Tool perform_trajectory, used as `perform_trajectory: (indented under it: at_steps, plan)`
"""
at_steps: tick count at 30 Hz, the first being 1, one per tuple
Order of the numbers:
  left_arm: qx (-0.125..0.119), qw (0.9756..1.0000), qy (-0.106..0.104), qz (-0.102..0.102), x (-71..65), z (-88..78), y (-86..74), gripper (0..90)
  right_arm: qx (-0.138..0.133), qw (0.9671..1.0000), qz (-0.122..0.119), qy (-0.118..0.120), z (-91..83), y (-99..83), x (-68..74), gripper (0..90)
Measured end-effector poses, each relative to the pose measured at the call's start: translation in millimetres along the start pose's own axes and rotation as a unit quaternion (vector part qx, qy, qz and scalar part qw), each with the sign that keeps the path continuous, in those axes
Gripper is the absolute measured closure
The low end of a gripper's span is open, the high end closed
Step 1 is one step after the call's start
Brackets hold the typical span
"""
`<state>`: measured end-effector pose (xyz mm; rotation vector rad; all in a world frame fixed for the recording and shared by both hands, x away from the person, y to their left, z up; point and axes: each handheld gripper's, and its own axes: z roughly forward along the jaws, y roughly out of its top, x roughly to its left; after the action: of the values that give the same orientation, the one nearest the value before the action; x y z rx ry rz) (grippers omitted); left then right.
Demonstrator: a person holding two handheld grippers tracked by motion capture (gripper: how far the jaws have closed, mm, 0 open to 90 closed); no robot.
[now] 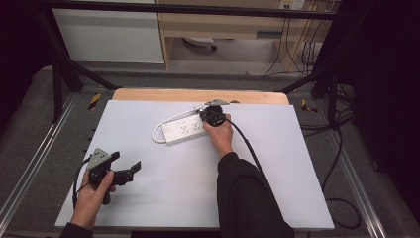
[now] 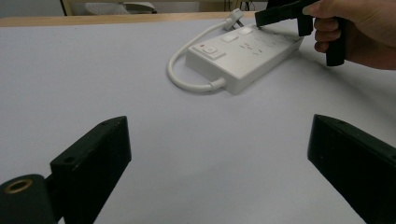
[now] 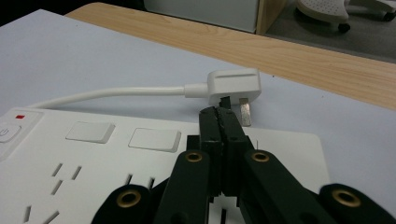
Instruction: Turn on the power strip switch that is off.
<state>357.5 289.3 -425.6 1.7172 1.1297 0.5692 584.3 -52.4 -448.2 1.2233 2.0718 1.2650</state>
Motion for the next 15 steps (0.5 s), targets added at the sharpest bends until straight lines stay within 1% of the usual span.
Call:
perform_trajectory:
  at_steps: [2, 5, 8, 12, 15]
  plan:
    - [0.000, 1.0000, 0.000, 0.000, -0.1, -0.1, 0.0, 6.0, 0.005, 1.0000, -0.002, 0.001, 0.4, -0.8, 0.3, 90.0]
    - [0.000, 1.0000, 0.000, 0.000, -0.1, -0.2, 0.0, 6.0, 0.001, 1.0000, -0.006, 0.005, 1.7, -1.6, 3.7, 90.0]
    - [-0.002, 1.0000, 0.000, -0.001, 0.3, -0.4, 0.0, 6.1, 0.003, 1.0000, -0.003, 0.004, 2.5, -0.4, 5.2, 90.0]
    - [-0.001, 1.0000, 0.000, -0.003, 1.0, -0.5, -0.1, 6.1, 0.010, 0.9999, -0.003, 0.005, 1.2, 1.7, 3.4, 90.0]
    - [-0.001, 1.0000, 0.000, -0.003, 1.0, -0.6, -0.1, 6.0, 0.002, 1.0000, -0.004, 0.003, -2.0, 4.4, -0.1, 90.0]
